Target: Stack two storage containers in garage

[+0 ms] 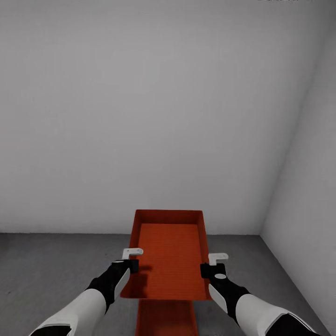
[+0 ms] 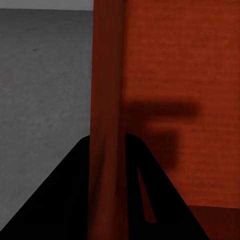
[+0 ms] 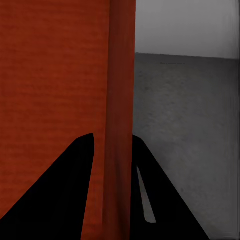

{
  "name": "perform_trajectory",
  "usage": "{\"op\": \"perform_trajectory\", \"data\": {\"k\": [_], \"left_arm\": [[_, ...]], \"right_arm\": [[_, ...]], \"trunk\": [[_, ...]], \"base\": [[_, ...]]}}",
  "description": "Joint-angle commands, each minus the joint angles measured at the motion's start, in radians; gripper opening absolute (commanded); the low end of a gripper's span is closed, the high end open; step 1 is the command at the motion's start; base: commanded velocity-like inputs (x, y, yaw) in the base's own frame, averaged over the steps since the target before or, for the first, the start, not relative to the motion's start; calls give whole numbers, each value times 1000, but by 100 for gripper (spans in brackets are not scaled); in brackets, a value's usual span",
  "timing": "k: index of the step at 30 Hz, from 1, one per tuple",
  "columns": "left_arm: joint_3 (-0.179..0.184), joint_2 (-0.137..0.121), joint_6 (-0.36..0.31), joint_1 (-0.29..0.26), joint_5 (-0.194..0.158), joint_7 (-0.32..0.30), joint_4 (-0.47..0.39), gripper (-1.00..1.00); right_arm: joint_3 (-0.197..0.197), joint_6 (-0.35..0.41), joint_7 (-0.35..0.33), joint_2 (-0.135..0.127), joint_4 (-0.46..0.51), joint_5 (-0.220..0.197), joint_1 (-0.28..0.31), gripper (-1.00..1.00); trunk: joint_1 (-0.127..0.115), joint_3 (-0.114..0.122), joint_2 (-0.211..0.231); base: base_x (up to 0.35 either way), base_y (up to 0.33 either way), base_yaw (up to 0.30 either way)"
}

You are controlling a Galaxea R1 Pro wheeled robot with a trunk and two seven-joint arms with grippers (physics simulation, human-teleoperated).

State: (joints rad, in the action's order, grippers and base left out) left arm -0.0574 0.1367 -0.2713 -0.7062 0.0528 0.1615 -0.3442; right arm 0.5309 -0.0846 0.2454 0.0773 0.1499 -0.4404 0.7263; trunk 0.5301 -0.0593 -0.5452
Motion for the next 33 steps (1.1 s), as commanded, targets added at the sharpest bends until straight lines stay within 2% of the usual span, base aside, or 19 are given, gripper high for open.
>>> {"op": "perform_trajectory", "data": {"k": [1,12,26,33], "left_arm": [[-20,0,-8,-1,19,4,-61,-100],[-21,0,-8,-1,19,4,-61,-100],[-20,0,-8,-1,19,4,-61,-100],[-20,0,-8,-1,19,4,-61,-100]], "right_arm": [[9,-6,2,-1,-8,-17,1,-100],[9,-3,1,-1,-8,-17,1,-100],[9,-6,1,-2,-8,-17,1,-100],[9,-9,0,-2,-8,-17,1,-100]], "trunk": [[0,-2,-2],[0,-2,-2],[0,-22,-2],[0,-23,-2]], "base": [[0,0,-62],[0,0,-8],[0,0,0],[0,0,0]]}}
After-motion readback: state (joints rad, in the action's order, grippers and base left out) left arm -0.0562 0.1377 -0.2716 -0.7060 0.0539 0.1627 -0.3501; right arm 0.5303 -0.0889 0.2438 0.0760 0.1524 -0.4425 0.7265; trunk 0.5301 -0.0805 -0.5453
